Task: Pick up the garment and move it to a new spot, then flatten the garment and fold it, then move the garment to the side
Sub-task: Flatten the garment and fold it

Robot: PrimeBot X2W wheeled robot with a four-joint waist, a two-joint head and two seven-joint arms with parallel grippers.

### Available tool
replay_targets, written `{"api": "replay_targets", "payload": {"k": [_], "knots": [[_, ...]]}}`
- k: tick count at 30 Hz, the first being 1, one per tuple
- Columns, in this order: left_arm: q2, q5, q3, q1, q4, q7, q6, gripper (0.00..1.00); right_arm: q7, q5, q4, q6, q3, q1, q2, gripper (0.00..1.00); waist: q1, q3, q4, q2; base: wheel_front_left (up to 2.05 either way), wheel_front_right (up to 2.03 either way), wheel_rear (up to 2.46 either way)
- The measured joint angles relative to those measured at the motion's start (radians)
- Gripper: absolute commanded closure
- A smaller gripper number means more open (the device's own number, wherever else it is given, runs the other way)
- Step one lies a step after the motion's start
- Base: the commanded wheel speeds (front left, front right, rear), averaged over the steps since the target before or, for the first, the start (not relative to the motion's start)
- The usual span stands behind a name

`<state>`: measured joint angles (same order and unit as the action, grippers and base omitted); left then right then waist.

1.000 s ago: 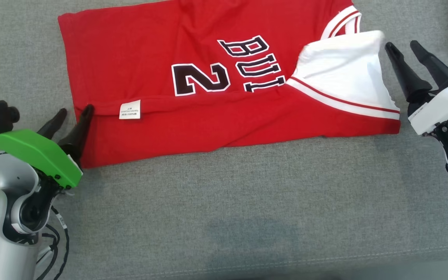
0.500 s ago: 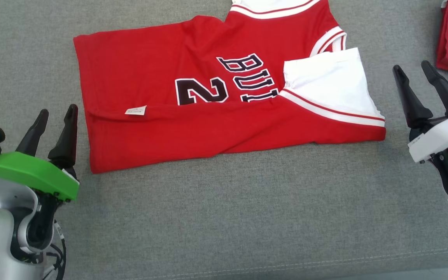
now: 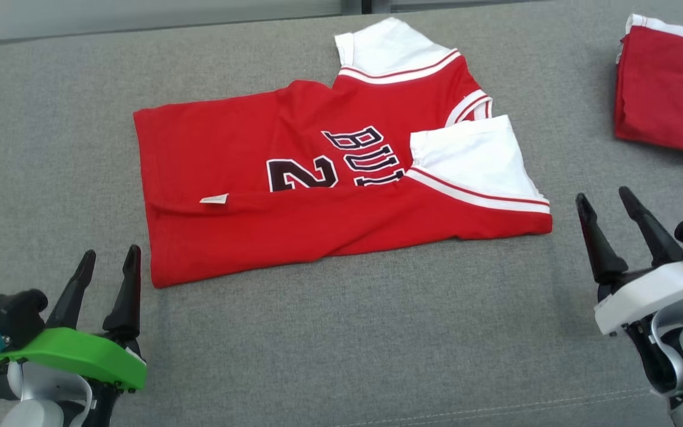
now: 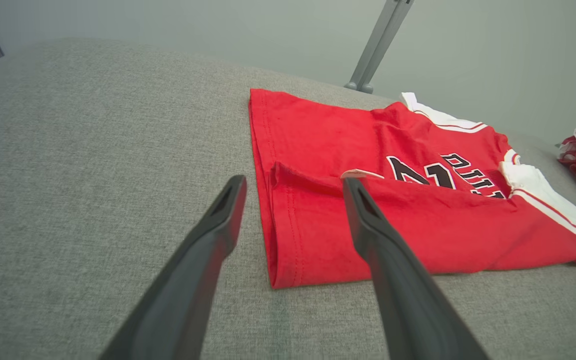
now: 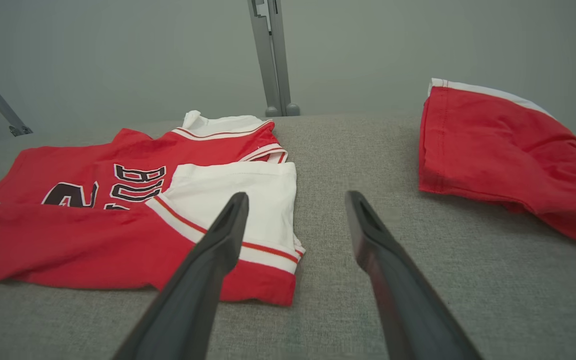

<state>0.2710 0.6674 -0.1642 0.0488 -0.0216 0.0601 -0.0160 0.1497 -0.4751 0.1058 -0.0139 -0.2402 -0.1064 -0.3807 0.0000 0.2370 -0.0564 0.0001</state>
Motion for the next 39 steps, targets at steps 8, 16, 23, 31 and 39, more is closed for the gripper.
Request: {"api": "replay_targets", "payload": {"k": [8, 16, 23, 31, 39], "knots": [[-0.004, -0.015, -0.023, -0.079, -0.028, 0.047, 0.01, 0.0, 0.018, 0.003, 0.03, 0.017, -0.017, 0.099, 0.005, 0.0, 0.0, -0.089, -0.015, 0.0, 0.0, 0.0, 0.0], [-0.005, -0.016, -0.028, -0.103, -0.025, 0.074, 0.016, 0.0, 0.032, 0.006, 0.023, 0.034, -0.009, 0.124, 0.004, 0.0, 0.0, -0.119, -0.02, 0.0, 0.0, 0.0, 0.0], [-0.008, -0.014, -0.044, -0.099, -0.027, 0.053, 0.025, 0.0, 0.034, 0.002, 0.018, 0.034, 0.002, 0.114, 0.003, 0.0, 0.0, -0.078, -0.012, 0.0, 0.0, 0.0, 0.0], [-0.027, -0.011, -0.076, 0.025, -0.037, 0.009, 0.026, 0.0, -0.007, -0.016, 0.056, 0.033, 0.0, 0.018, 0.012, 0.0, 0.0, 0.007, 0.002, 0.0, 0.0, 0.0, 0.0], [-0.038, -0.012, -0.091, 0.091, -0.116, -0.006, 0.035, 0.0, -0.018, -0.019, 0.143, 0.023, -0.027, -0.052, 0.058, 0.0, 0.0, 0.079, 0.027, 0.0, 0.0, 0.0, 0.0]]}}
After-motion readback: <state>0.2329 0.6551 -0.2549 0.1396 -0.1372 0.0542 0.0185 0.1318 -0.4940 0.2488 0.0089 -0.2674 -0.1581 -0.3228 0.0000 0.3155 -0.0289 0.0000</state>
